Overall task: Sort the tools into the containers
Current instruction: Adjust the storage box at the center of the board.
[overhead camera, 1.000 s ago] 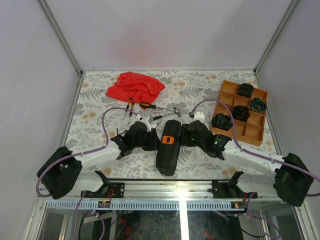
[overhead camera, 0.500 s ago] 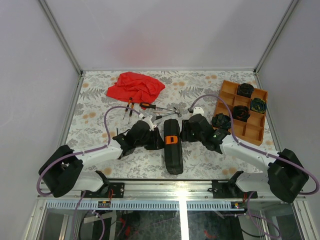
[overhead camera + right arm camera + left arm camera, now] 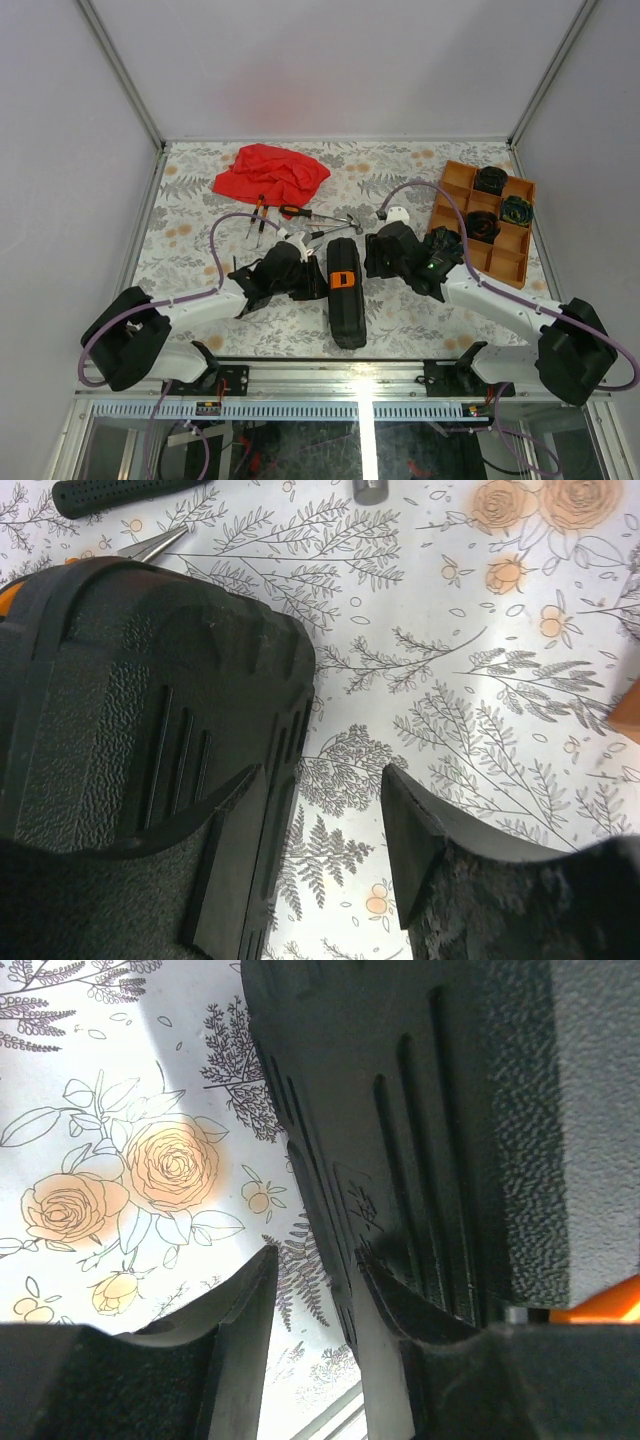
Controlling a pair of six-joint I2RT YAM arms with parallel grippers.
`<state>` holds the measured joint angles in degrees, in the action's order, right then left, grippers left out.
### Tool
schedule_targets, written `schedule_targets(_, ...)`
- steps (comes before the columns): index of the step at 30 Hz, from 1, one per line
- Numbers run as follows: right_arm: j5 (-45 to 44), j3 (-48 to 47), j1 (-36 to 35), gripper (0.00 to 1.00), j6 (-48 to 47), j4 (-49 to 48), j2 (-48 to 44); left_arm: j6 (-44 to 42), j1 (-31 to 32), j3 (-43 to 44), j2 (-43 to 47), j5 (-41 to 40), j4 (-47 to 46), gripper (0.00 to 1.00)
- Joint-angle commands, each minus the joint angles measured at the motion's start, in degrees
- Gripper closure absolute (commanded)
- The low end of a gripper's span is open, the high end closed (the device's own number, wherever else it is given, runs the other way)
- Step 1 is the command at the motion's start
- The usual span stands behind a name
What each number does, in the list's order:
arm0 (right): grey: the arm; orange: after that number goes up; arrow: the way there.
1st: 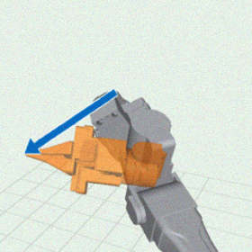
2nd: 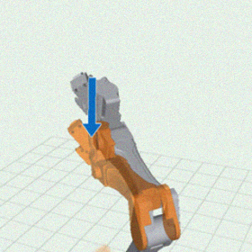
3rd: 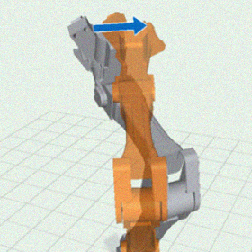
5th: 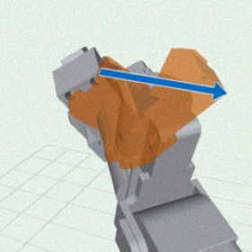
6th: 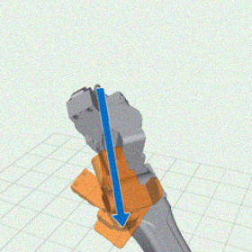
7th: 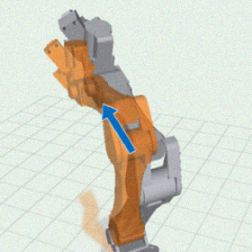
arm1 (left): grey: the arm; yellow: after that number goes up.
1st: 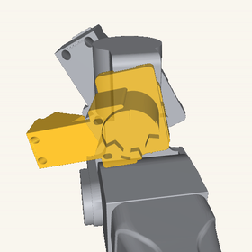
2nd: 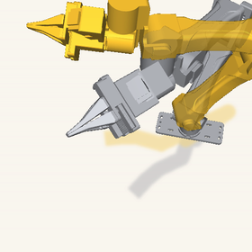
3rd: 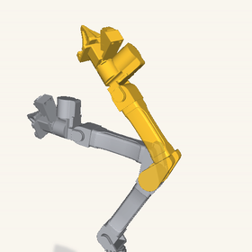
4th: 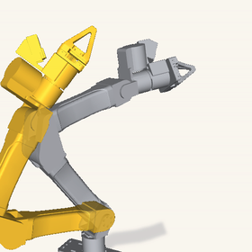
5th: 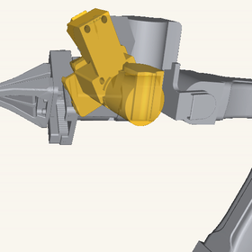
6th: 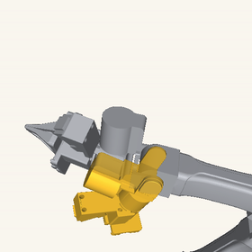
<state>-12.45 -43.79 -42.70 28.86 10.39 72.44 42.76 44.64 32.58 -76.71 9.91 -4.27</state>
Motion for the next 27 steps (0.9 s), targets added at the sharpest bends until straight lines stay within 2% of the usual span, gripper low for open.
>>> schedule_targets(1,-3.51,-1.3,0.26,0.42,-0.16,1.82,-3.49,-0.54,0.51,1.14,-0.7,-0.64,-2.59,0.65)
schedule_targets(12,-3.6,-0.85,0.25,0.4,2.39,4.99,-4.49,1.08,1.59,-1.18,-0.37,-0.95,-4.9,0.65)
schedule_targets(27,3.97,0.72,0.26,0.37,4.43,2.08,-1.96,3.06,5.39,-0.49,-2.58,-1.41,-7.21,0.66)
